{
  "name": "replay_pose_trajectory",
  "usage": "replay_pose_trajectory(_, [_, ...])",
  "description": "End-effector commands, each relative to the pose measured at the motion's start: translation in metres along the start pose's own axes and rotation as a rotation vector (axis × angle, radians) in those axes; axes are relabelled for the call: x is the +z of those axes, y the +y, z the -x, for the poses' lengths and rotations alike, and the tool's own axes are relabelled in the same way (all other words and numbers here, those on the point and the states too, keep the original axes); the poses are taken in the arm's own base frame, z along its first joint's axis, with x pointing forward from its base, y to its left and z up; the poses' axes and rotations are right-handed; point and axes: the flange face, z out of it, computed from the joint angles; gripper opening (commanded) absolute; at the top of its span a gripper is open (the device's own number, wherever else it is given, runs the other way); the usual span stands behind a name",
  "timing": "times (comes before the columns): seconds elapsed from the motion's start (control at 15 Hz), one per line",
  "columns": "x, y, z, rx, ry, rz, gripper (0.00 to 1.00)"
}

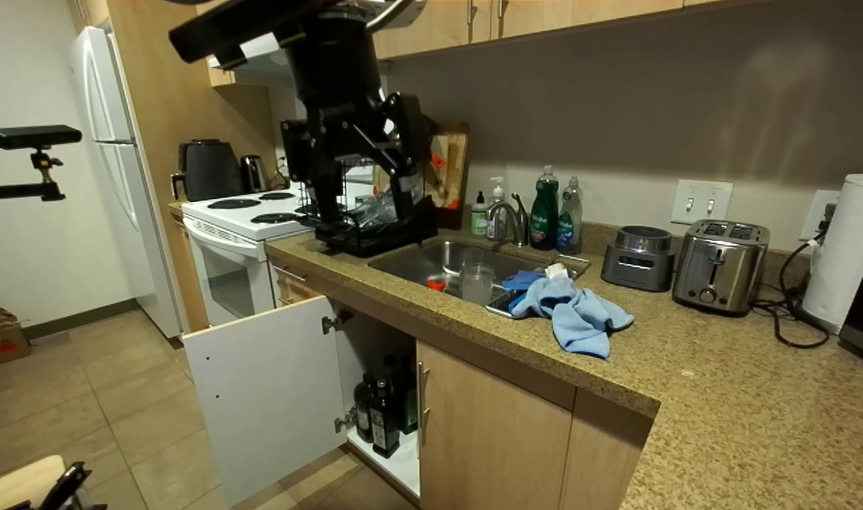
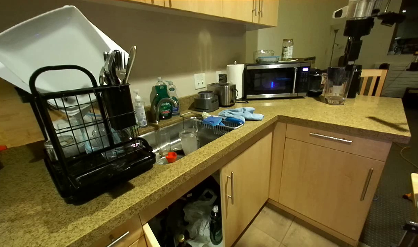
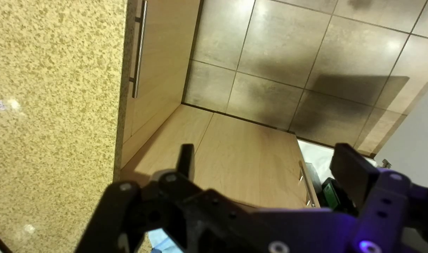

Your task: Close the cabinet door

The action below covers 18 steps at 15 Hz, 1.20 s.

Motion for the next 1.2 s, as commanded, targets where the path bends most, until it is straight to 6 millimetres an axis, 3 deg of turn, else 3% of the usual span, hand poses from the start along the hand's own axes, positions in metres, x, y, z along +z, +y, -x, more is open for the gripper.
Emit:
replay_pose_trajectory(0.0, [-0.0004,0.0001,-0.0002,0.000,0.000,0.000,1.00])
replay_pose_trajectory(1.13, [0.0050,-0.0017,-0.0056,0.000,-0.001,0.011,1.00])
